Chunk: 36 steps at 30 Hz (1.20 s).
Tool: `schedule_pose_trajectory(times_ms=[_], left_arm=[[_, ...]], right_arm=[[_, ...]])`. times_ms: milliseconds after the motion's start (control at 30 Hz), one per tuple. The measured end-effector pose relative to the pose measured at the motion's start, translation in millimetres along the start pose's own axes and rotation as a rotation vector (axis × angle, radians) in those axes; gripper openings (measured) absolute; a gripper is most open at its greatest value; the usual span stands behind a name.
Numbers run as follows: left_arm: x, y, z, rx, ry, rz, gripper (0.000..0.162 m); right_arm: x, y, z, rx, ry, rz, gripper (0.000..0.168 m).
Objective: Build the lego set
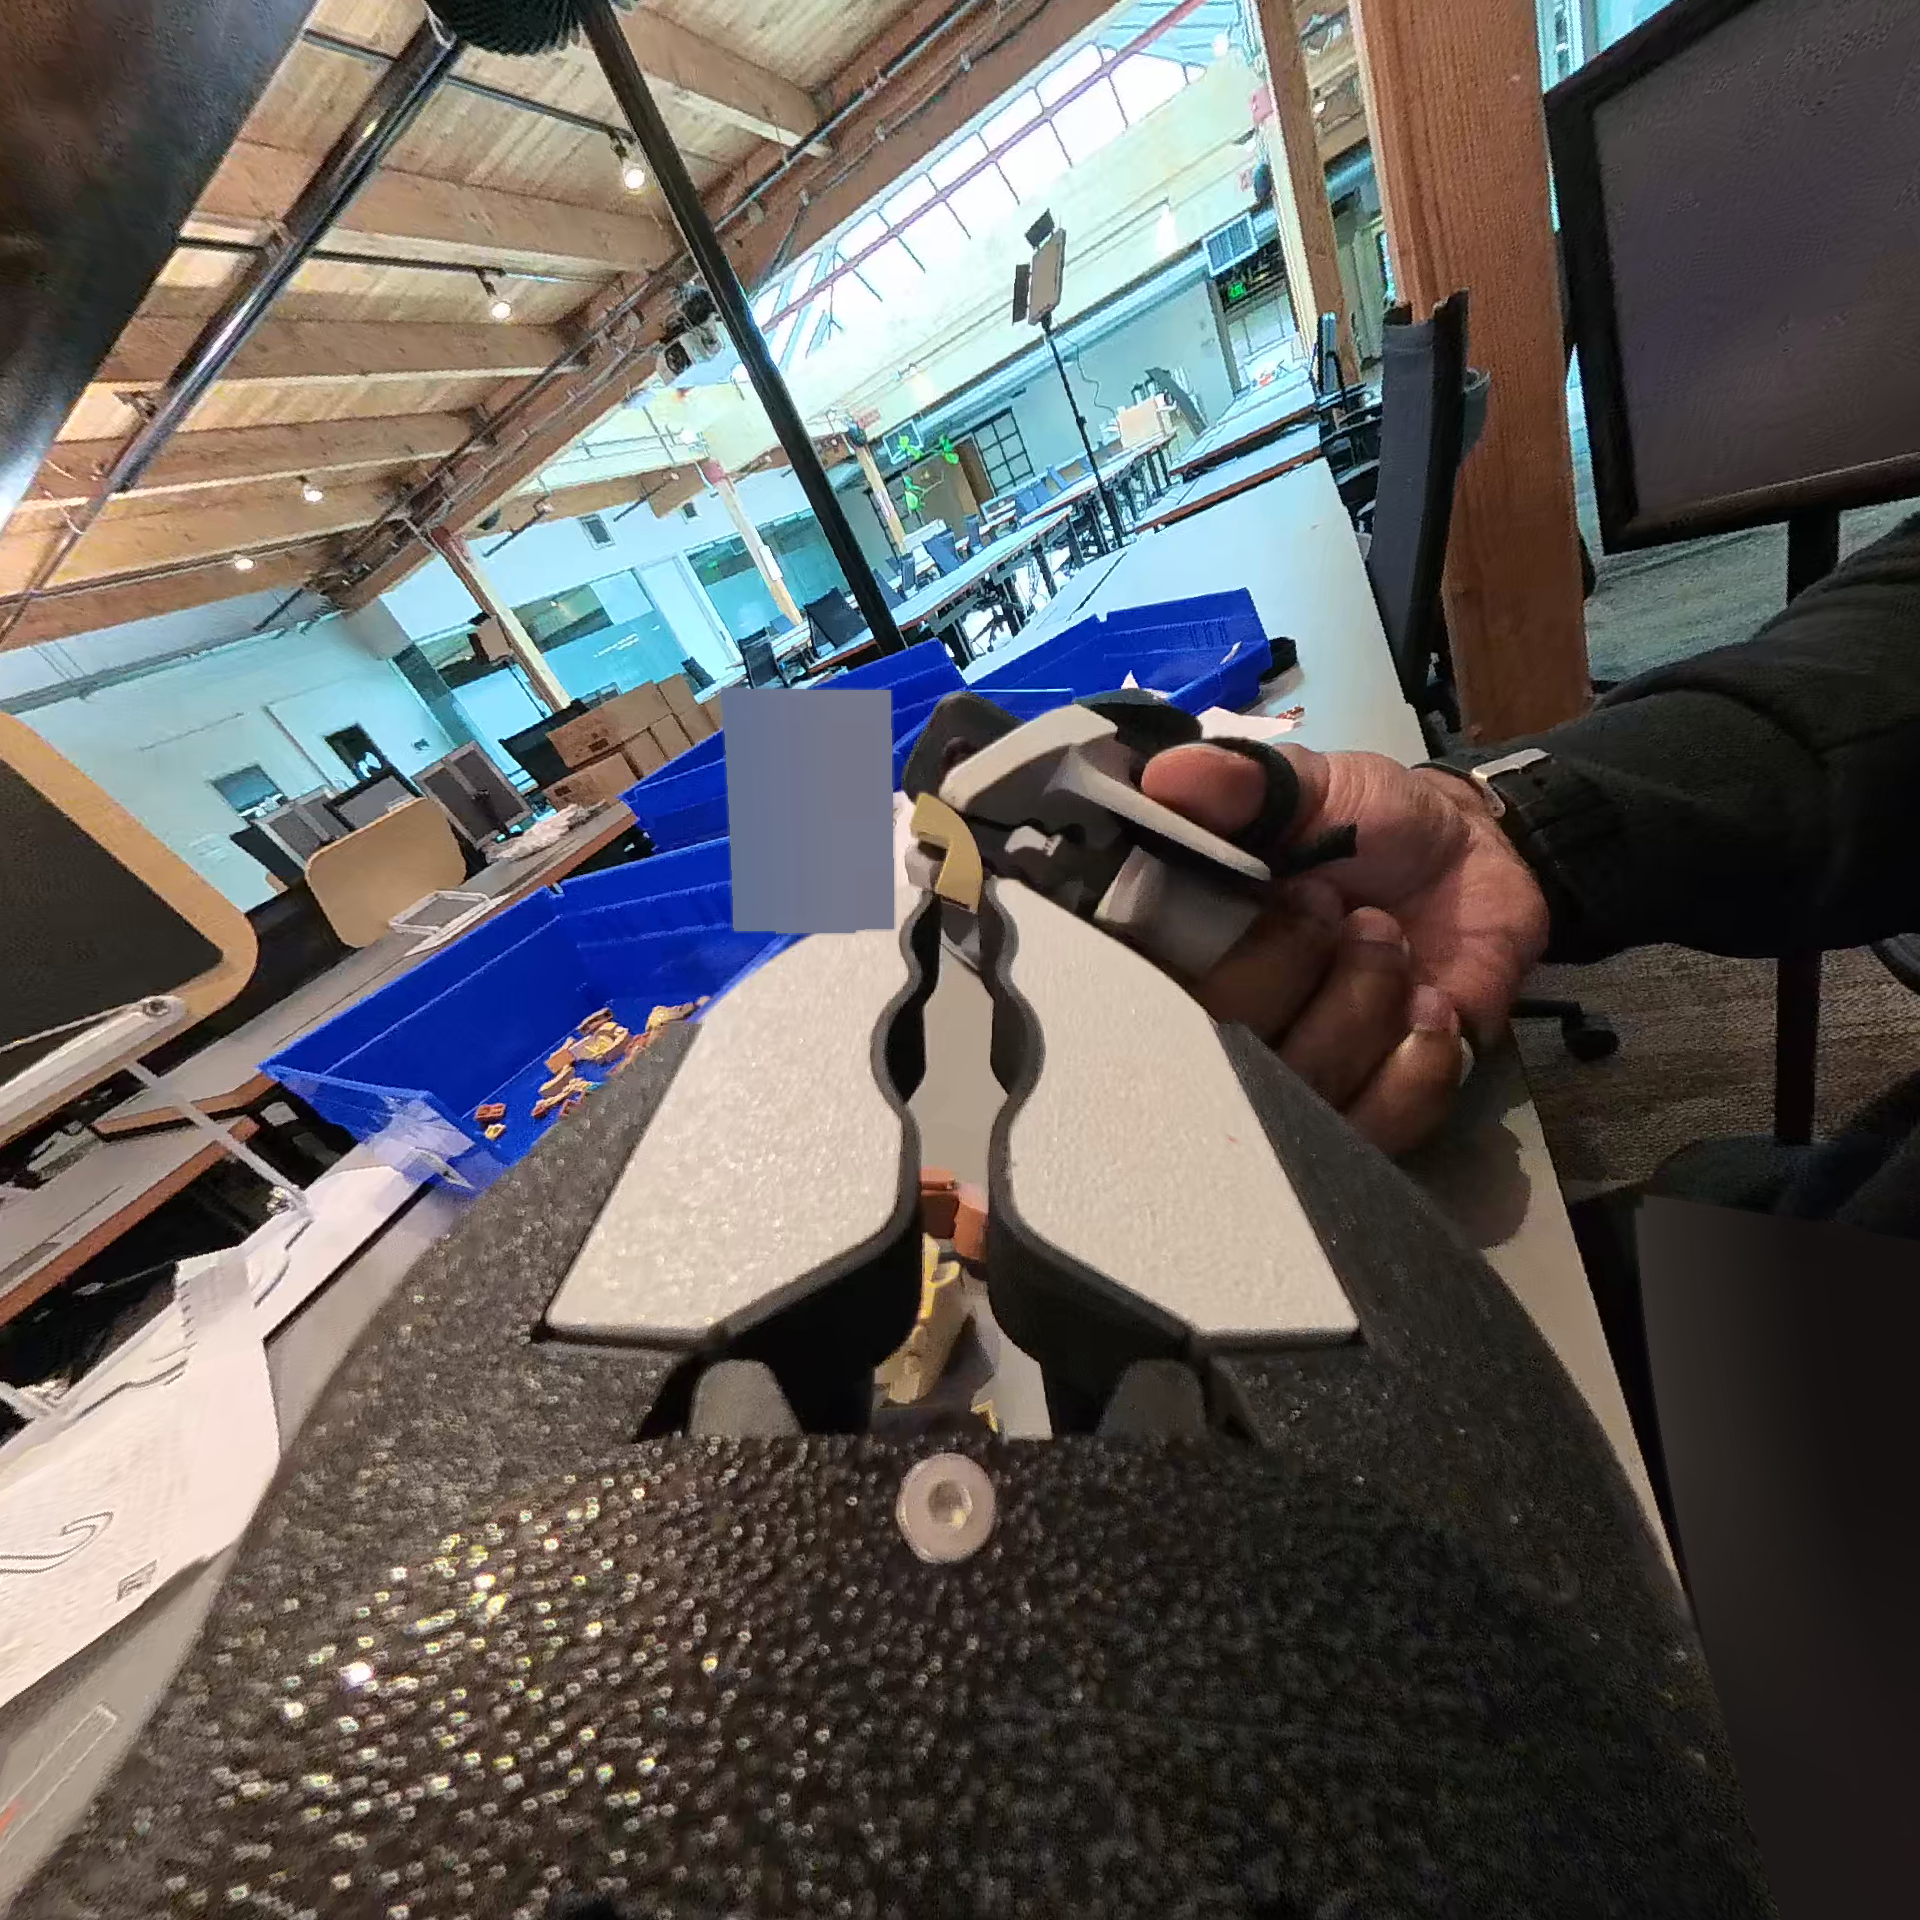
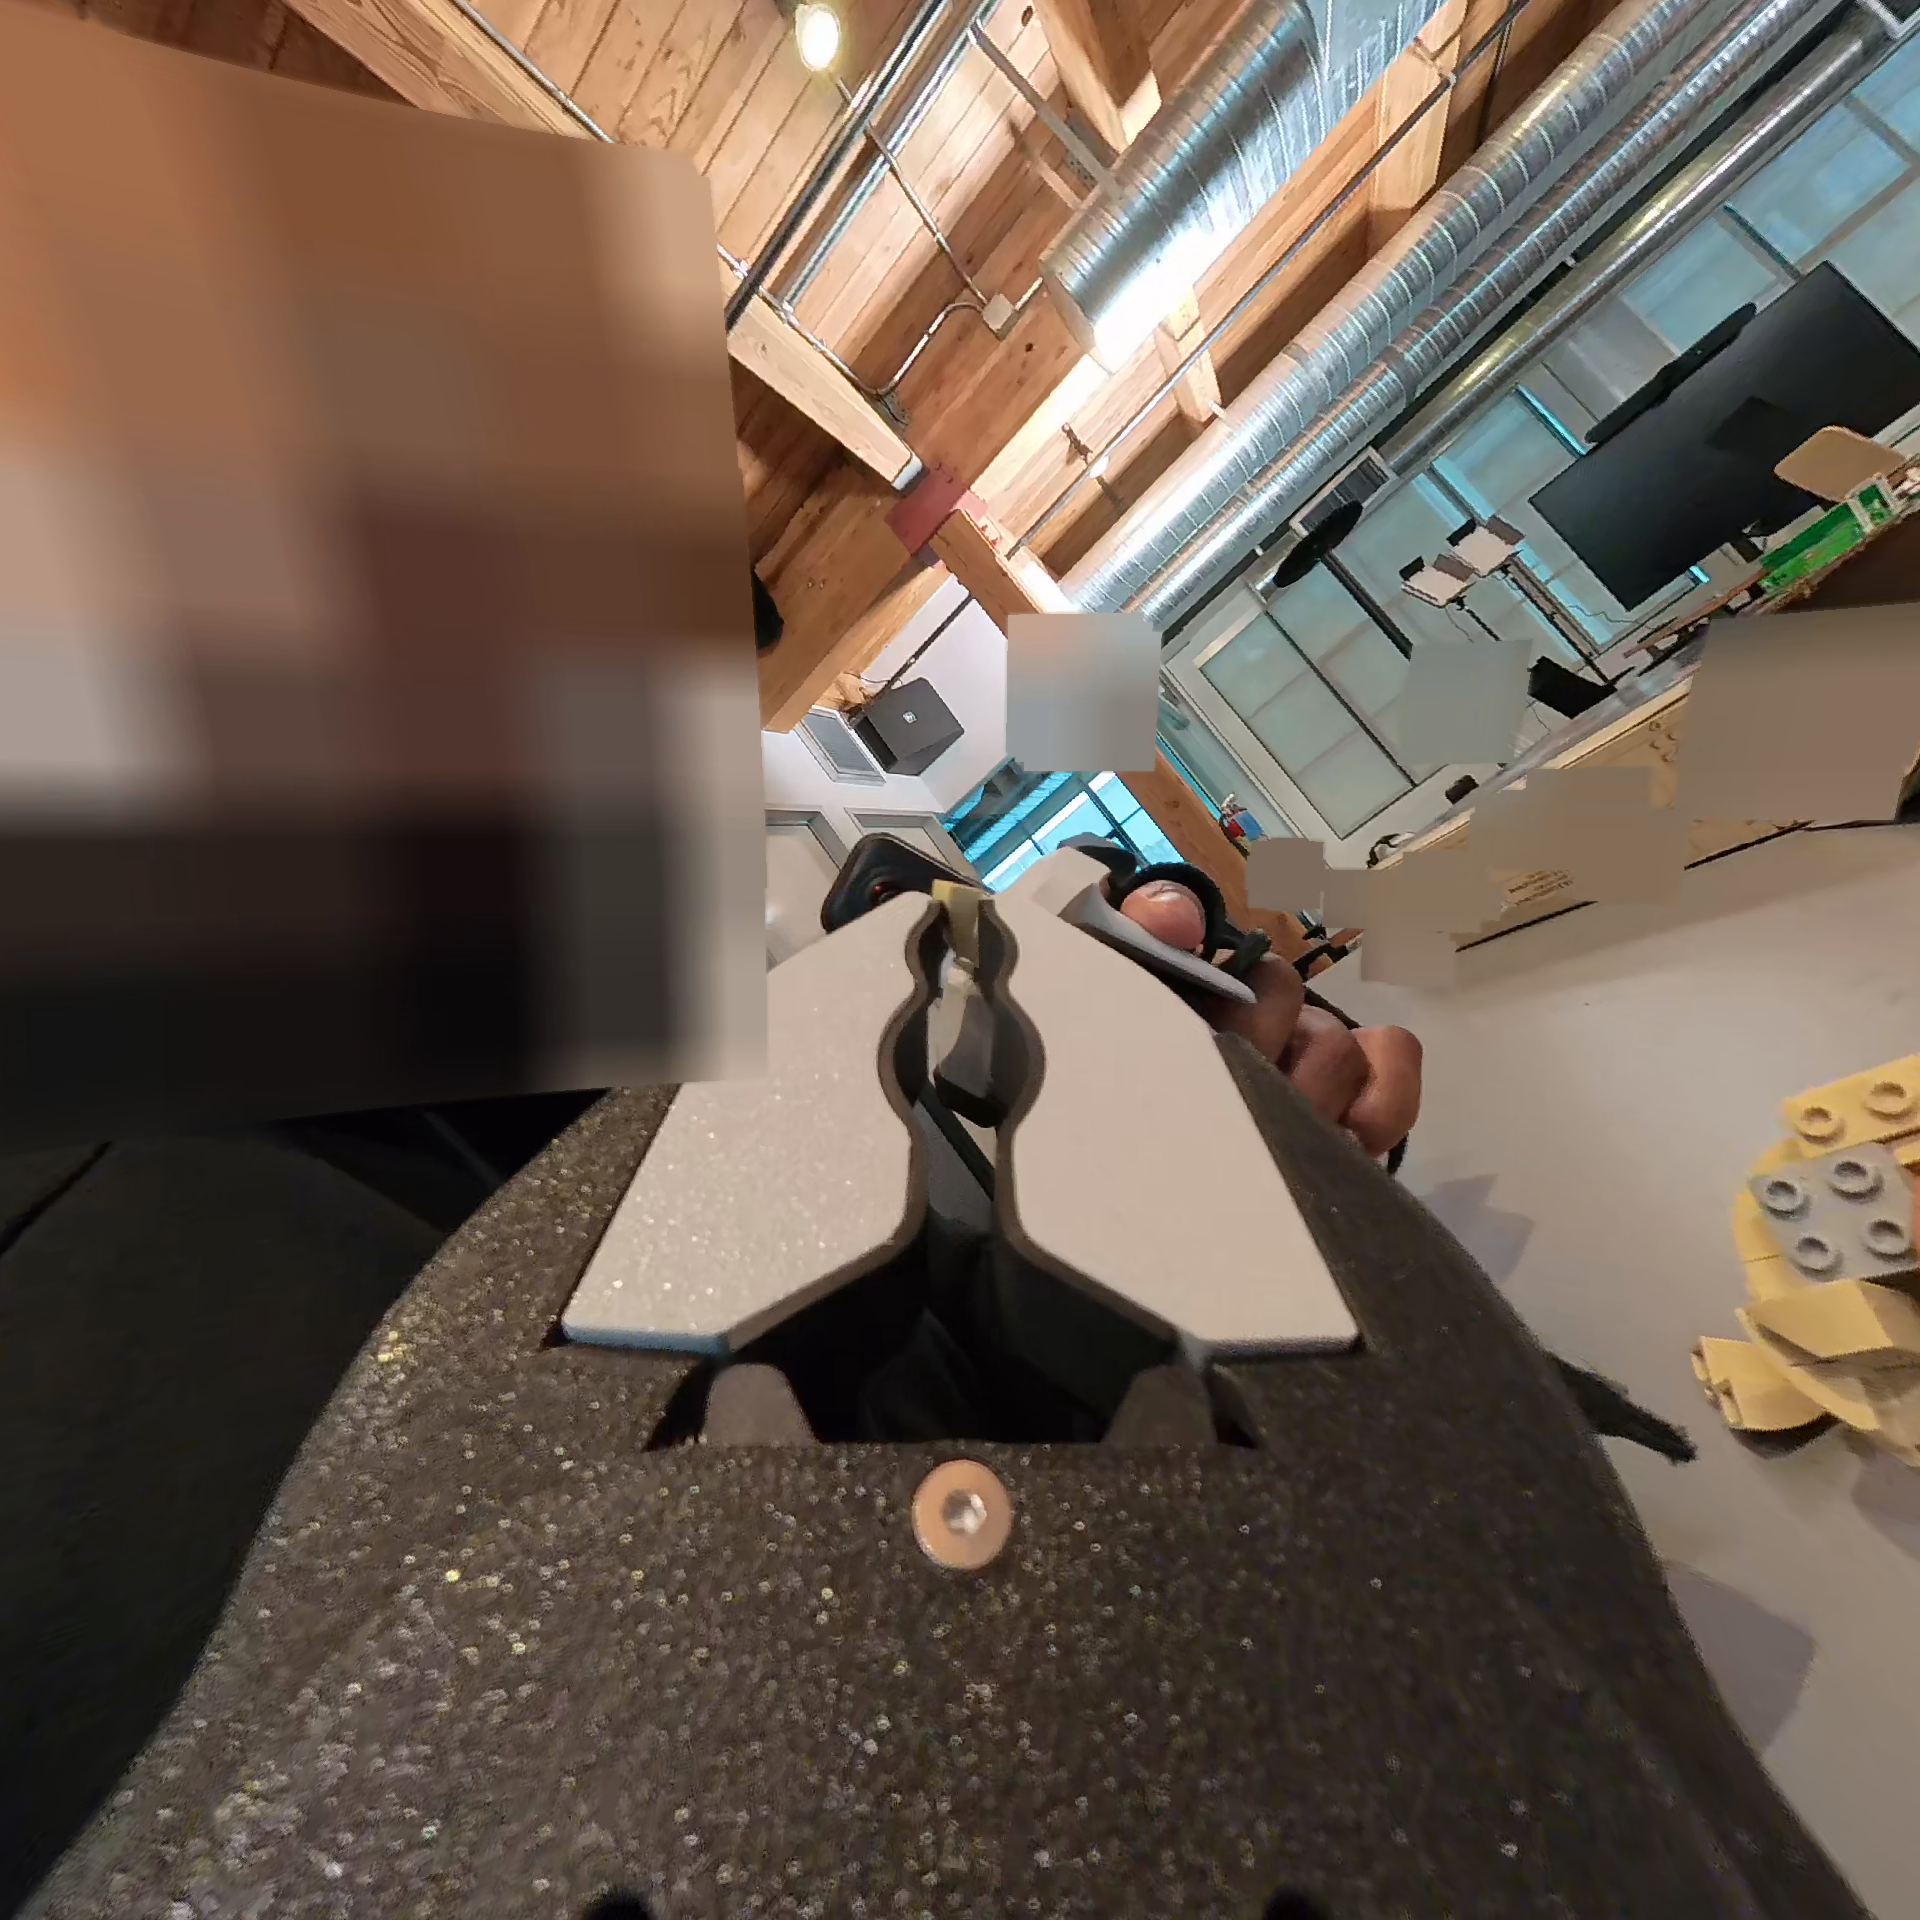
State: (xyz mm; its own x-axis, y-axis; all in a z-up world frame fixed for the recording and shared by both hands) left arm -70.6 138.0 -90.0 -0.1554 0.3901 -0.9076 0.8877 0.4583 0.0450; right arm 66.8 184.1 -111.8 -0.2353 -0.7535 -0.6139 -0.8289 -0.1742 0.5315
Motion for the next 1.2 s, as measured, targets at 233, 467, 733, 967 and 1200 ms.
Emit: schedule_pose_trajectory(times_ms=[233, 467, 733, 967, 1200], left_arm=[[-1.3, 2.8, -0.3, 0.015, -0.041, -0.099, 0.007], [4.4, 7.3, -1.2, -0.021, -0.036, -0.409, 0.007], [19.5, 9.7, 7.4, -0.005, 0.025, -0.638, 0.007], [27.9, 8.2, 7.8, 0.071, -0.051, -0.64, 0.007], [40.3, 5.5, 1.9, 0.196, -0.237, -0.54, 0.007]], right_arm=[[-5.5, -6.7, -2.3, 0.094, -0.082, -0.049, 0.008], [-14.6, -21.2, -3.4, 0.372, -0.399, -0.279, 0.01], [-3.0, -20.2, 7.1, 0.543, -0.809, -0.688, 0.014], [6.0, -12.1, 10.4, 0.501, -0.929, -0.763, 0.017], [11.8, -8.7, 13.4, 0.485, -0.947, -0.82, 0.014]])
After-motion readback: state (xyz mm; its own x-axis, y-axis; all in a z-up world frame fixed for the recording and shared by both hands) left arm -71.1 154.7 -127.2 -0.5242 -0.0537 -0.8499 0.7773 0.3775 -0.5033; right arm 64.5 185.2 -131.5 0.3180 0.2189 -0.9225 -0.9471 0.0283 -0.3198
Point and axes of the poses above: each gripper's, where its closed fingertips meet, y out along the fingers, x out of its underside, z = x × y across the jaws, the point moved 8 cm from there along -y, back along the fingers, and after that the axes turned 2 degrees about -z, right-handed, at the moved point
